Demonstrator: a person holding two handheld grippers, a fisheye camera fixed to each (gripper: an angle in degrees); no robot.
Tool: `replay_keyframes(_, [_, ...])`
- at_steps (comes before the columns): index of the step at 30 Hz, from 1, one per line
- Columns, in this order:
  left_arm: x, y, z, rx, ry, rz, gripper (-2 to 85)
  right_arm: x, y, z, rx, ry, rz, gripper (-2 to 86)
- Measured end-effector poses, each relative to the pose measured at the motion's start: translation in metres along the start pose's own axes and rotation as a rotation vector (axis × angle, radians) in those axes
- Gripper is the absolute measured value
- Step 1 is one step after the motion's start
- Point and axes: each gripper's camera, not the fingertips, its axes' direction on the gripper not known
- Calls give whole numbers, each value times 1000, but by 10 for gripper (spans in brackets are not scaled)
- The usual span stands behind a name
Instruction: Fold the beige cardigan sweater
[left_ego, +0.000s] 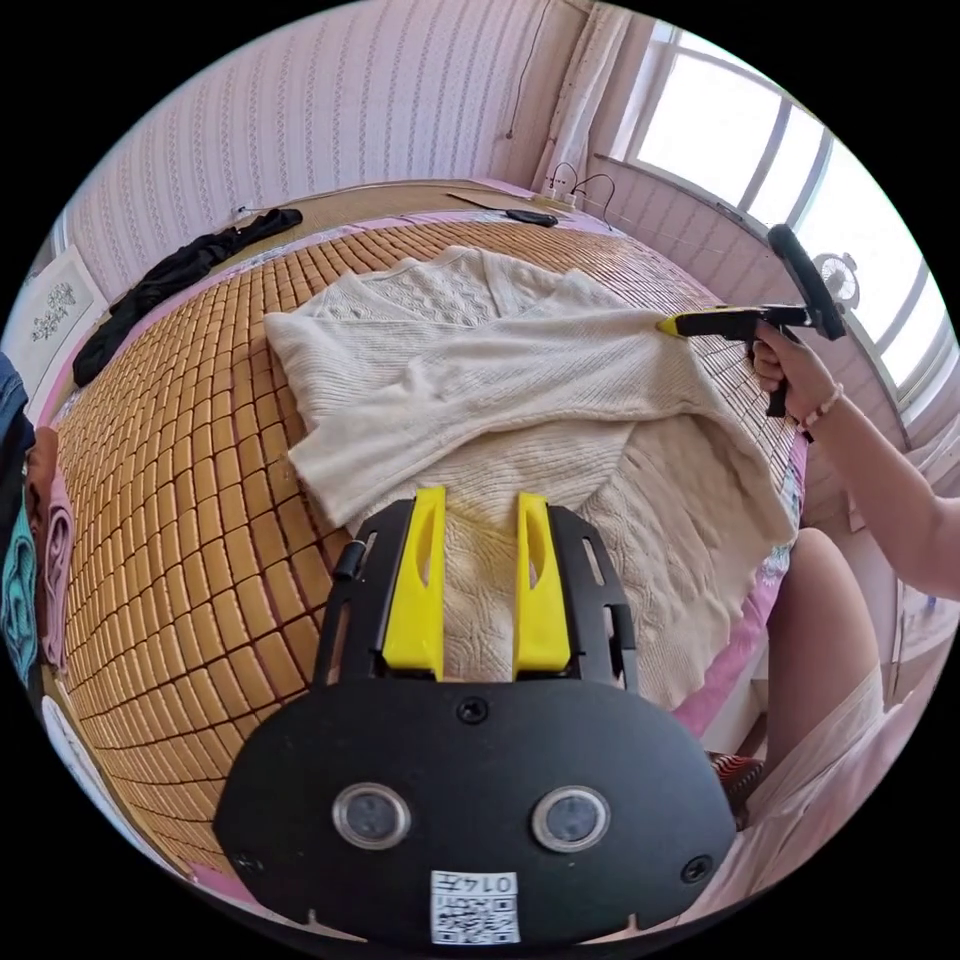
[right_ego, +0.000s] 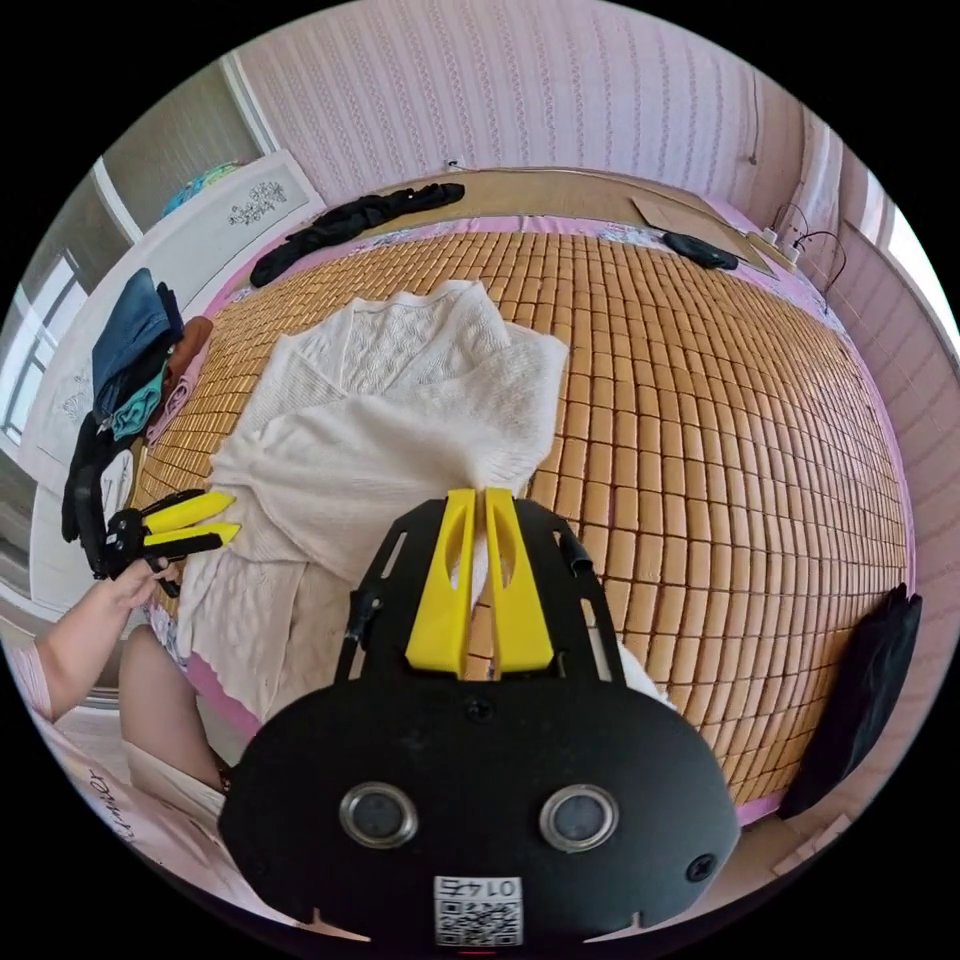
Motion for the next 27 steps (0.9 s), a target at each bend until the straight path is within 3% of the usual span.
replay_keyframes(5, [-17,7,-10,27,43,-30,107,47,9,23,-110,-1,68,27])
replay_keyframes(10, [-37,9,-36,60,4,-50,122,65,-2,-4,-20,40,37,56])
replay_keyframes(14, [-96,-7,-51,122,28,-210,130,85,-34,-9,107,39,-13,104])
replay_keyframes(19, [-158,-51,-33,85,104,-325,107,118,-97,25,26,-48,23,135])
replay_keyframes(24, [-192,-75,-13,102,103,-443,126,160,-134,50,7,-164,156,92])
replay_keyframes(27, [-202,-80,-3,119,176,-475,45,172,-145,57,-70,-219,167,32])
